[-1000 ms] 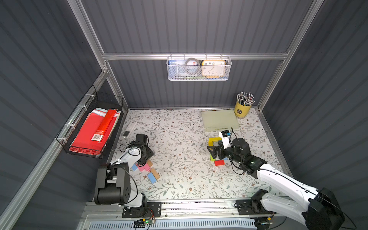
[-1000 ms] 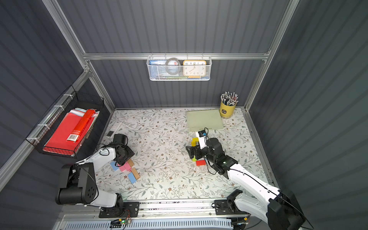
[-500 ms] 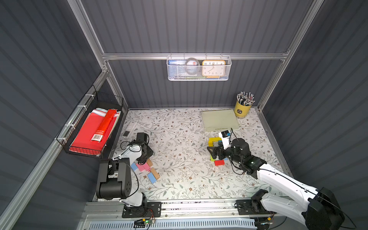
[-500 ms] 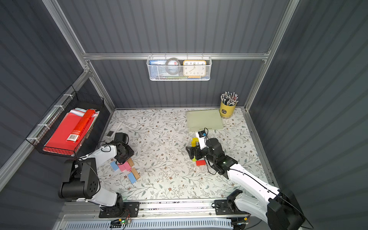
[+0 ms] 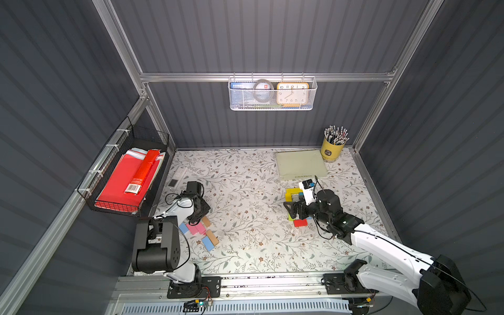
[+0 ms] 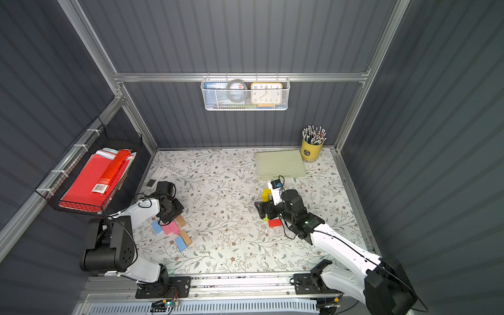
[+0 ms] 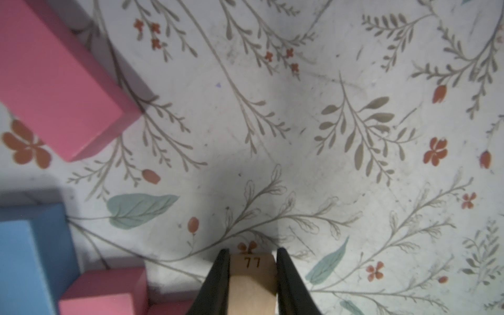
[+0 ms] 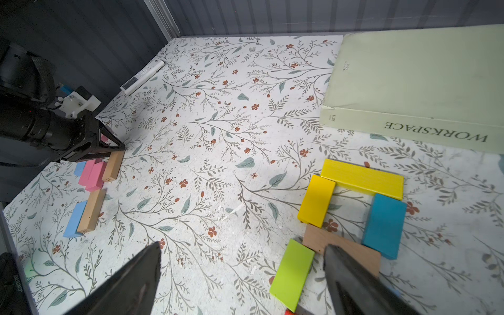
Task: Assemble the number 8 with building blocks
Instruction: Pick up the building block from the center of the board, then place the building block at the center of the board.
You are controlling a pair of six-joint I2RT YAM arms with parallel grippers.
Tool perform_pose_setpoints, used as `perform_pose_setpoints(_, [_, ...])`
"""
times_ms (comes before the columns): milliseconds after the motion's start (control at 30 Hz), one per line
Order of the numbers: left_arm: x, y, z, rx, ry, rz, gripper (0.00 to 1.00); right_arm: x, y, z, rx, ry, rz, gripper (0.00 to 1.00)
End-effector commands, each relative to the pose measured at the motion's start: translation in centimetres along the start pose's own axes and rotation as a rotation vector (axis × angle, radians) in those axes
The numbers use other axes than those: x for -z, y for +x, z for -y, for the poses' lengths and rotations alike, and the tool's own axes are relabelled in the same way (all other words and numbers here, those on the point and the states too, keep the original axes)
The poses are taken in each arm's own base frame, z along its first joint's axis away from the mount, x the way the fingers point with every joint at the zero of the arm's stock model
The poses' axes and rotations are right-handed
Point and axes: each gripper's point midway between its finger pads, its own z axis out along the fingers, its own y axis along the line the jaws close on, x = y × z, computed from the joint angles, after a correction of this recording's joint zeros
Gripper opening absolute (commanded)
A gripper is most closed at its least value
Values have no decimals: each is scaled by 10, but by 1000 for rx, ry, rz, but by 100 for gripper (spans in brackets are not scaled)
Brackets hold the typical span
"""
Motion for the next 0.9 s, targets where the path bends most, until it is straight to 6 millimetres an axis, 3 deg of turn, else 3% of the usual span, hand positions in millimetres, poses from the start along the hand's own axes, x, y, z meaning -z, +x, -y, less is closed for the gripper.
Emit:
perform_pose_setpoints(0, [5,-8,28,69,117,-17,4,0,-2,0,-5,10,-8,97])
perform_pose_setpoints(100, [13,-11,56,131,201,-10,5,0,-8,0,-7,21,-17,97])
perform_pose_setpoints(200, [25,-7,101,134,256,19,7,1,-17,0,-11,30,-13,97])
perform_pose_setpoints(333, [37,14,164,165,356,12,8,1,-25,-1,-12,42,-20,97])
perform_pose_setpoints(433, [38,32,195,169,383,7,9,-1,-18,3,35,61,-76,97])
perform_pose_setpoints(600, [30,45,220,208,411,5,10,-2,-17,3,95,68,-118,97])
perform_pose_setpoints(867, [6,42,217,321,393,31,13,-1,-5,5,121,66,-150,97])
